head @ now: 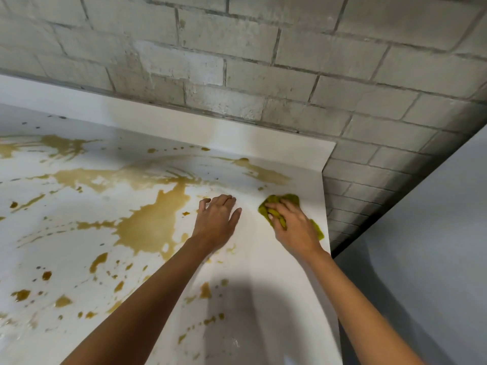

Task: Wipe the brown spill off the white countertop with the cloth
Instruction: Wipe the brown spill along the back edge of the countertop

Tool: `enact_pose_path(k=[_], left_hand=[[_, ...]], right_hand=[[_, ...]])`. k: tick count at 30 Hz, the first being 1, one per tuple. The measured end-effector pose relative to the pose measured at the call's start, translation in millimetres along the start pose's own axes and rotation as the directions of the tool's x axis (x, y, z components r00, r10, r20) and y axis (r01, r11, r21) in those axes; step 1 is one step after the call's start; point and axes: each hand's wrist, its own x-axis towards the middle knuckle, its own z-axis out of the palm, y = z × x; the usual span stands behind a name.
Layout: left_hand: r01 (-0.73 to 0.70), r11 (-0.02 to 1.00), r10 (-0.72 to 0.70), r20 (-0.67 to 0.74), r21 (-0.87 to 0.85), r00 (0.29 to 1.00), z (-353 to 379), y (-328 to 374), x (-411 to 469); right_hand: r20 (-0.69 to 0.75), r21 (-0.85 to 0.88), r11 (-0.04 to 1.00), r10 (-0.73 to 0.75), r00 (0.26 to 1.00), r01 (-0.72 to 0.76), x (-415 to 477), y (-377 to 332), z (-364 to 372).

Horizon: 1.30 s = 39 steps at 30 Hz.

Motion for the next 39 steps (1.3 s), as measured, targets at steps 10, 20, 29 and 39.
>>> enact_pose_path(k=[10, 20, 29, 39], left_hand=[[0.003, 1.0, -0.003, -0.011, -0.012, 1.0, 0.6, -2.7, -0.2], [0.014, 1.0, -0.015, -0.022, -0.028, 1.0, -1.3, -1.3, -1.0], [0.034, 0.998, -0.035, -0.026, -0.046, 0.999, -0.3, 2.8, -2.0], [0.029, 0.999, -0.028, 0.014, -0.037, 1.0, 2.8, -9.8, -1.9]], right_hand=[[-0.044, -0.048, 0.964, 0.261, 0.964, -0.263, 80.8, 26.4, -1.6], [-0.068, 0.011, 1.0, -0.009, 0.998, 0.01, 22.9, 2.5, 12.3], [-0.071, -0.079, 0.958, 0.27, 0.96, -0.275, 108.0, 0.7, 23.9], [-0.028, -0.006, 1.0, 0.011, 1.0, -0.011, 55.7, -3.4, 25.4]])
